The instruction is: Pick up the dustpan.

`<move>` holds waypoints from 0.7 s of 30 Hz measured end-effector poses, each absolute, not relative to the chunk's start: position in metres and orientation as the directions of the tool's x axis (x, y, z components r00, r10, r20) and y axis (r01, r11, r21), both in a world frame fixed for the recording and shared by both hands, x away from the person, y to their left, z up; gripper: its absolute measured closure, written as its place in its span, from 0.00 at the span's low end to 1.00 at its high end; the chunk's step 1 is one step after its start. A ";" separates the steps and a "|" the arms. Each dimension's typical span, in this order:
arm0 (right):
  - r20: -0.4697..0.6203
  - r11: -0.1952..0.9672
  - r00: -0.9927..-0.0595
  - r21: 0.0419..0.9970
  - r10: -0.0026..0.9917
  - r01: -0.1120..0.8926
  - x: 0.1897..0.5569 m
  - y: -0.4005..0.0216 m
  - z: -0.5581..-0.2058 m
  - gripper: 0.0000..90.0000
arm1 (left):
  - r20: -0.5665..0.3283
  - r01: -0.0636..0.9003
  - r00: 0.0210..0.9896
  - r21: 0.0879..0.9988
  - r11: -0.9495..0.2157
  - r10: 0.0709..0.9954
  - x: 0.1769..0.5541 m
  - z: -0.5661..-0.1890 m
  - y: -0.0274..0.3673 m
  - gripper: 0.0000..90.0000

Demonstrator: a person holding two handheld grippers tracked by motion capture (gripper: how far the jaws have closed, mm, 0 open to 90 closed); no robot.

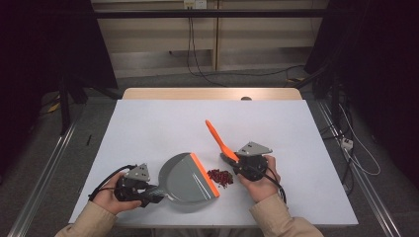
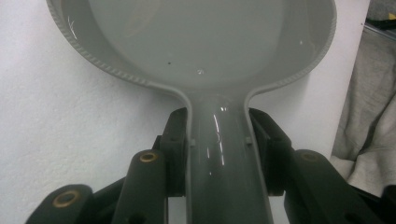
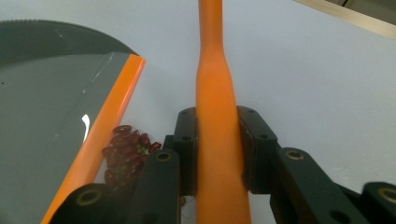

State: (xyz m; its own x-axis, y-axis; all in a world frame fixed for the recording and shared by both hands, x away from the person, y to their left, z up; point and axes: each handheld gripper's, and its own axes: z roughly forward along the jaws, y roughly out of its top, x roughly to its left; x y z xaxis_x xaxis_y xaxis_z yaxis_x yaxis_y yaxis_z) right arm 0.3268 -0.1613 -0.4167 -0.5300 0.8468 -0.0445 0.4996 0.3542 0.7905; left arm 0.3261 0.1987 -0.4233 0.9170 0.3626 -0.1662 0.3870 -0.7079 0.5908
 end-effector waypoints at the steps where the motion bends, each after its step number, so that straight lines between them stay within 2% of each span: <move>1: -0.047 0.356 -0.530 0.790 0.847 0.498 0.327 -0.161 -0.417 0.80 | -0.168 0.383 0.919 0.589 -0.712 0.356 0.327 -0.423 0.199 0.70; 21: -0.034 0.339 -0.519 0.793 0.854 0.506 0.320 -0.153 -0.417 0.80 | -0.182 0.373 0.925 0.585 -0.720 0.332 0.323 -0.423 0.194 0.69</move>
